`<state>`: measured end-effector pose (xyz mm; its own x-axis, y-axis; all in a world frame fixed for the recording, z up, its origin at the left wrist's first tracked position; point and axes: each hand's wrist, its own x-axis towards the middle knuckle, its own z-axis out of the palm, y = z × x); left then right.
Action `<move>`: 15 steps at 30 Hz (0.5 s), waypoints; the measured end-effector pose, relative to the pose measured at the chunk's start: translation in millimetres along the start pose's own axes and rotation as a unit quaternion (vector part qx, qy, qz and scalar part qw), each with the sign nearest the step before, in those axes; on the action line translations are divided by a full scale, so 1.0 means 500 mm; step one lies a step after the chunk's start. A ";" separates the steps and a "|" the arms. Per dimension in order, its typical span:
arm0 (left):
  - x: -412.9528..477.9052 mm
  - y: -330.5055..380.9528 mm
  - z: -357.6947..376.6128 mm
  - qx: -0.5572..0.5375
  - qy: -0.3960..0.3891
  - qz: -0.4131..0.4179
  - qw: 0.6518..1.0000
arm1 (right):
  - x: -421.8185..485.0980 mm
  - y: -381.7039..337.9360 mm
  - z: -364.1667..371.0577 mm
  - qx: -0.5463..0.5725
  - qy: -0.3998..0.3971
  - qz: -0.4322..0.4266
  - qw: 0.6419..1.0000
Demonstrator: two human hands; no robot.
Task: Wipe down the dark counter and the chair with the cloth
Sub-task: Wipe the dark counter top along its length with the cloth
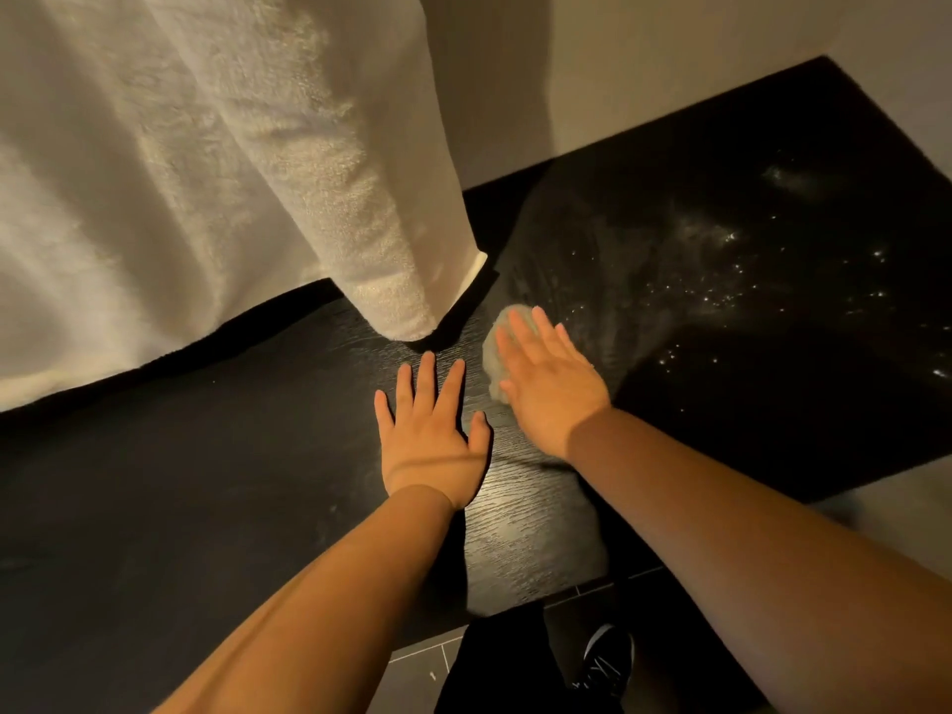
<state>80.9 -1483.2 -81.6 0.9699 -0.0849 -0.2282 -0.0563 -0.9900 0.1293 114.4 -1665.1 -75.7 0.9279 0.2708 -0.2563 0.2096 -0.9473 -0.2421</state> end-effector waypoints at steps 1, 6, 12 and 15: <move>0.000 -0.001 0.000 0.001 -0.004 0.000 1.000 | -0.023 -0.006 0.011 -0.023 -0.003 -0.038 0.999; 0.003 -0.001 -0.001 0.003 0.002 0.000 1.000 | -0.106 0.024 0.040 0.000 -0.005 -0.136 0.991; 0.003 0.001 0.001 0.002 0.006 0.002 1.000 | 0.051 0.042 -0.021 0.007 0.029 -0.030 0.999; 0.002 0.000 0.000 0.004 0.006 0.003 1.000 | 0.048 0.029 -0.011 0.008 0.023 -0.012 1.000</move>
<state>81.7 -1483.2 -82.0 0.9725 -0.0887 -0.2154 -0.0632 -0.9905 0.1222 141.4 -1673.3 -80.4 0.9360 0.2848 -0.2070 0.2270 -0.9376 -0.2633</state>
